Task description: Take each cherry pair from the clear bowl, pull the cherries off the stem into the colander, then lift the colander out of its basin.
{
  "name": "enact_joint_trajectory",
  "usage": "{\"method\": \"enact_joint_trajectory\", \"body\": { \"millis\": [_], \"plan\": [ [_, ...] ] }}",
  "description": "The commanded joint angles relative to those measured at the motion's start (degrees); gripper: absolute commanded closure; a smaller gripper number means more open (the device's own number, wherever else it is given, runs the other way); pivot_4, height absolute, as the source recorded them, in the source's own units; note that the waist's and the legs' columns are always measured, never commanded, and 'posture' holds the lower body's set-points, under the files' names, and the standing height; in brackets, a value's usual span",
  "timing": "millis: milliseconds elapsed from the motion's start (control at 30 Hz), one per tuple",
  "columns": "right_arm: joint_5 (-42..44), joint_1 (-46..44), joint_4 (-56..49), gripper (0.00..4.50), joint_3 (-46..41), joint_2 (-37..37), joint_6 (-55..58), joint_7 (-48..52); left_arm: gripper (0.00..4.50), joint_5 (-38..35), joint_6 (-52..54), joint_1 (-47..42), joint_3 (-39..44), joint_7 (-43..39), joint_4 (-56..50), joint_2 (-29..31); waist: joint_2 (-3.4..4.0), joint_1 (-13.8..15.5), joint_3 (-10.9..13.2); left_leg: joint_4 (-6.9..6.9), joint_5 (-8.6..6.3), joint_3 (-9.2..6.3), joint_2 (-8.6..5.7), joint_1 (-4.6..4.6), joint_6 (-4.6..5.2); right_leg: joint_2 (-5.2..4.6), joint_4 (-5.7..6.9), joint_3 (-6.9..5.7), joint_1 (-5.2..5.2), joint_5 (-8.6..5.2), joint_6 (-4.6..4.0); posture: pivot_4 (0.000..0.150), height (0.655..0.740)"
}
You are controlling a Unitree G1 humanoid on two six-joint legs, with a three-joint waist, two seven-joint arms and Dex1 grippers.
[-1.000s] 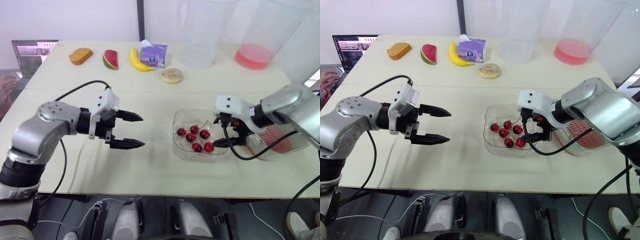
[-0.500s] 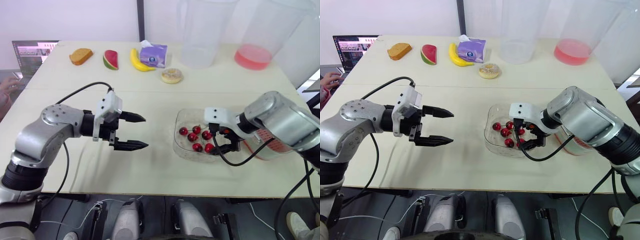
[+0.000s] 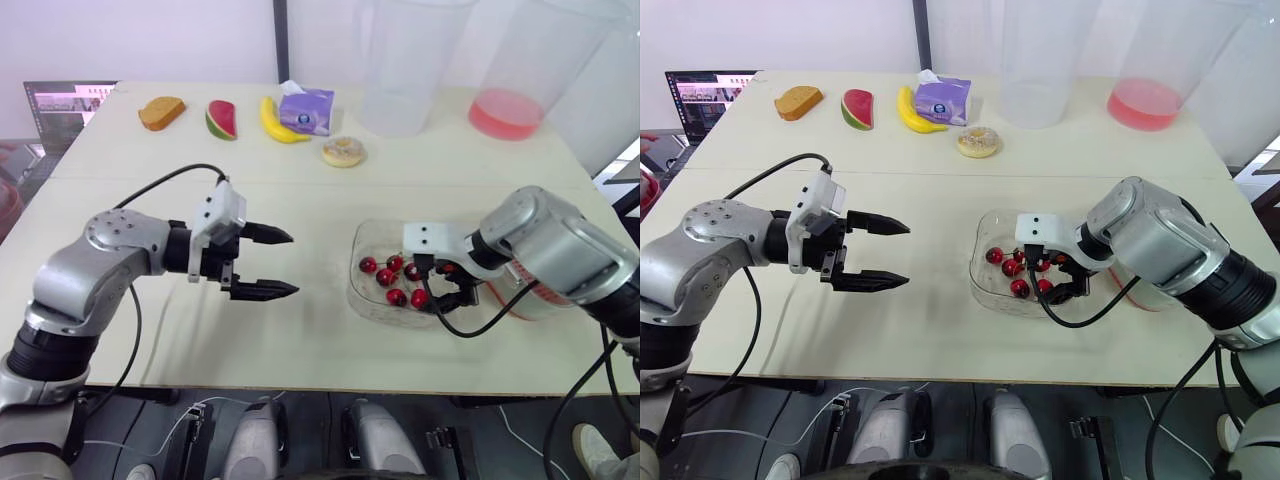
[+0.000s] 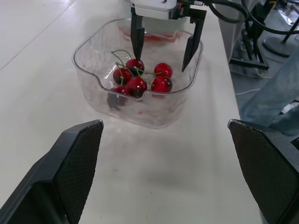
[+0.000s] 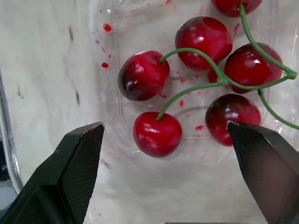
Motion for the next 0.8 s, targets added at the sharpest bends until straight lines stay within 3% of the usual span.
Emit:
{"method": "enact_joint_trajectory", "body": {
  "millis": [33, 67, 800],
  "plan": [
    [-1.81, 0.03, 0.51, 1.40, -0.35, 0.44, -0.97, 0.88, 0.00, -0.23, -0.07, -1.27, 0.88, 0.24, -0.32, 0.09, 0.00, -0.01, 0.00, 0.00, 0.00, 0.00, 0.00, 0.00, 0.00, 0.00, 0.00, 0.00, 0.00, 0.00, 0.00, 0.150, 0.7400],
    [-1.96, 0.00, 0.45, 1.81, -0.58, 0.35, -1.08, 1.17, 0.00, -0.17, -0.08, -1.33, 0.88, 0.30, -0.24, 0.10, 0.00, -0.01, 0.00, 0.00, 0.00, 0.00, 0.00, 0.00, 0.00, 0.00, 0.02, 0.00, 0.00, 0.00, 0.00, 0.150, 0.7400],
    [-6.95, 2.61, 2.84, 1.81, 1.02, 2.87, -3.92, 4.03, 0.00, -0.15, 0.72, -2.57, 0.43, 1.67, 0.39, -0.56, 0.00, -0.01, 0.00, 0.03, 0.01, 0.00, 0.00, 0.01, -0.01, 0.06, 0.09, 0.00, -0.01, 0.00, 0.00, 0.150, 0.7400]
  ]
}}
